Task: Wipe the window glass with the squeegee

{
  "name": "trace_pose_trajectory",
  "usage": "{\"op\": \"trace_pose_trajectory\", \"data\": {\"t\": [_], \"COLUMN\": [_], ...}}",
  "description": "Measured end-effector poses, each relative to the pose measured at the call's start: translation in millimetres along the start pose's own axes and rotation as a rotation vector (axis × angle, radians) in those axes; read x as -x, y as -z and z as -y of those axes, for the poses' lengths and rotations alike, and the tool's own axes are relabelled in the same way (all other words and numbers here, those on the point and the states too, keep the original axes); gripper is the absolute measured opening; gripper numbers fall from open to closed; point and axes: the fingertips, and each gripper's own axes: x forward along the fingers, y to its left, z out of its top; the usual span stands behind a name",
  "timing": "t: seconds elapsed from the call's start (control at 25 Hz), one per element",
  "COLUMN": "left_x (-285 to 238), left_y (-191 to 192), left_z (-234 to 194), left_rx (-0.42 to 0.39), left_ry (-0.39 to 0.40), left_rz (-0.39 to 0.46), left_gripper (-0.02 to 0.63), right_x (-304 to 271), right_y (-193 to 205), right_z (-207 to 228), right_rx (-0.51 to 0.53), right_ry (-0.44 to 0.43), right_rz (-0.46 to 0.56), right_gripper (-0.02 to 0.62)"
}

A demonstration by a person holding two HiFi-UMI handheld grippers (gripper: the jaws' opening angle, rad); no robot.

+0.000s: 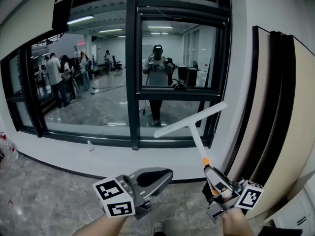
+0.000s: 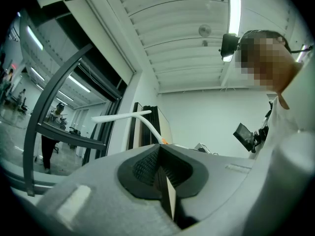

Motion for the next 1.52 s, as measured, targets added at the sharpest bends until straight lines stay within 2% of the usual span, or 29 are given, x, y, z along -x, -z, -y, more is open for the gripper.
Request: {"op": "trace_pose_trajectory", "data": {"t": [0.2,0.44,0.68,0.84,0.96,1.2,1.52], "left_x": [-26.0,-57.3,-73.4,-87.5,-95.9,-118.0,-166.5], "left_y": [-8.2,-16.2,-44.0,-61.9,-74.9,-98.1,-121.1], "left_z": [-67.4,-180.2,-285.7,-328.6,-345.4,-382.2,-463.3], "left_rx": [0.003,-0.017,-0.062,-0.107,-0.133,-0.182,-0.221], "left_ry": [0.022,0.017,0.002,0.002,0.013,-0.019,-0.078], "left_rz": [0.021,0.027,0.062,0.068,0.063,0.051,0.055], "left_gripper": [0.000,0.000,0.000,-0.002,-0.002,0.000,0.000], "right_x": [-42.2,-106.1,-176.8,-209.9,-227.9,-256.7,-323.0], "right_y": [-17.2,-52.4,-91.4,-112.2,-130.1,-178.9,-226.0], "right_z": [48.8,137.4,202.9,235.0,246.3,267.1,342.9], "right_rx": [0.021,0.078,0.136,0.165,0.203,0.290,0.341], "right_ry": [-0.006,0.015,-0.016,-0.036,-0.054,-0.094,-0.157], "right_rz": [-0.023,-0.075,-0.140,-0.198,-0.239,-0.270,-0.428], "right_gripper": [0.060,0.061,0.061,0.061,0.061,0.061,0.061]}}
